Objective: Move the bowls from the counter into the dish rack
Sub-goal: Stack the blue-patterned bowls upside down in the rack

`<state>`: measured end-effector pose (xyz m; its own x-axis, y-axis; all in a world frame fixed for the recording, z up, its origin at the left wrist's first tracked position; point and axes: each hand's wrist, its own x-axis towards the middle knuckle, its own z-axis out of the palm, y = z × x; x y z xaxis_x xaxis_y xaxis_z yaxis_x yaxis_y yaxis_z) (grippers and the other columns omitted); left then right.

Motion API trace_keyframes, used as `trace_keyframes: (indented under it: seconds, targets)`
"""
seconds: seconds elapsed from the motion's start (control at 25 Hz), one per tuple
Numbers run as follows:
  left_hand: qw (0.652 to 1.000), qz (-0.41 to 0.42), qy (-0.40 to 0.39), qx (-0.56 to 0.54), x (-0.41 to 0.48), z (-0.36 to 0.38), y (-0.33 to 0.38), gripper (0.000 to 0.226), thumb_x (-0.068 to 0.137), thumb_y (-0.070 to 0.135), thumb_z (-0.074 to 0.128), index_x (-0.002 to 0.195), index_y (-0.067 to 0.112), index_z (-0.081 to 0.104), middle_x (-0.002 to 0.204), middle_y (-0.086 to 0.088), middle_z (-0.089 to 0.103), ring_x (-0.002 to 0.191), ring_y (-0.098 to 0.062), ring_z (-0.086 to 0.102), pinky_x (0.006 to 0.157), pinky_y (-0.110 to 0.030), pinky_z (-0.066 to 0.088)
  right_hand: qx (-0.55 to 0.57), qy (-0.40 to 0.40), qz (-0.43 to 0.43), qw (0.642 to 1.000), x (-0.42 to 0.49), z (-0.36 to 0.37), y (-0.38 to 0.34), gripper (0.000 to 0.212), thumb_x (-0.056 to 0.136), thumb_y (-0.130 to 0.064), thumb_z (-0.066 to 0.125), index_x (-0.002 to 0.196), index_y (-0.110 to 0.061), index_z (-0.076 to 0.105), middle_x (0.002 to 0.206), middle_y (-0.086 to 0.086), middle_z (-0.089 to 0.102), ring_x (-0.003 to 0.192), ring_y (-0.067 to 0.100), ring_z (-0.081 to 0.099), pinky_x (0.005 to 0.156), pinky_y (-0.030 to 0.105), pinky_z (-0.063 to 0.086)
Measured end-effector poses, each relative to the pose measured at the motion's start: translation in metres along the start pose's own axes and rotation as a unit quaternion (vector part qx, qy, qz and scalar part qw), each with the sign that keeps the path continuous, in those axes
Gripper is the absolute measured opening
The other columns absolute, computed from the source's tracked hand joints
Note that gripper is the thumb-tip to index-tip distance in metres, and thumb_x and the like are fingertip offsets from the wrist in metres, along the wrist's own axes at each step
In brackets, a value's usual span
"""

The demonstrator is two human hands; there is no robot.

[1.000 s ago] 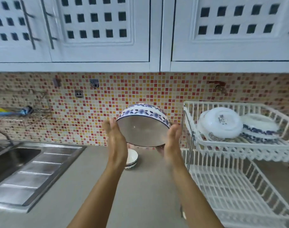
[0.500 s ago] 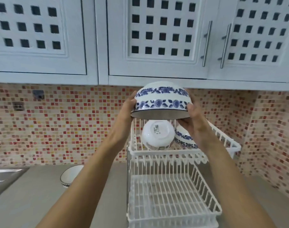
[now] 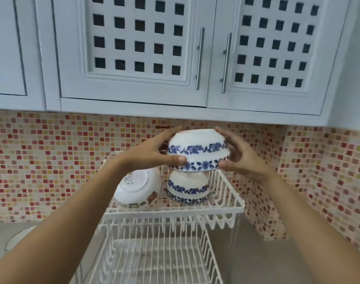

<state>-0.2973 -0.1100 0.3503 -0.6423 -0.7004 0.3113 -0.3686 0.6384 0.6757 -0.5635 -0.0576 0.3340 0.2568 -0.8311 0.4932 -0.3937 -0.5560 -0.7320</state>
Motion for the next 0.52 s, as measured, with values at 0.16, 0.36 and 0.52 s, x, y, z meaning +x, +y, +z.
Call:
trace_keyframes:
  seconds: [0.16,0.36,0.52]
  targets:
    - [0.993,-0.06,-0.041,0.097,0.035,0.012,-0.017,0.092,0.063,0.043,0.084,0.137,0.041,0.029,0.135,0.005,0.048,0.124,-0.019,0.051,0.108,-0.042,0.044,-0.119,-0.093,0.067,0.986,0.016,-0.009,0.046,0.122,0.051,-0.037,0.088,0.145,-0.048,0.011,0.15,-0.019,0.022,0.14,0.012,0.027,0.113,0.037,0.033]
    - [0.964,-0.126,-0.076,0.22,0.066,0.026,-0.034,0.095,0.063,0.042,0.085,0.135,0.029,0.024,0.135,-0.002,0.05,0.117,-0.023,0.055,0.105,-0.04,0.045,-0.186,-0.135,0.062,0.971,0.046,-0.008,0.084,0.132,0.045,-0.046,0.091,0.149,-0.038,0.01,0.153,-0.017,0.02,0.139,0.006,0.025,0.118,0.04,0.026]
    - [0.947,-0.168,-0.105,0.254,0.084,0.036,-0.042,0.097,0.067,0.039,0.083,0.139,0.024,0.019,0.138,-0.005,0.049,0.113,-0.023,0.051,0.105,-0.038,0.042,-0.239,-0.168,0.072,0.954,0.059,-0.01,0.097,0.127,0.046,-0.049,0.089,0.147,-0.037,0.013,0.151,-0.015,0.028,0.136,0.008,0.031,0.117,0.039,0.028]
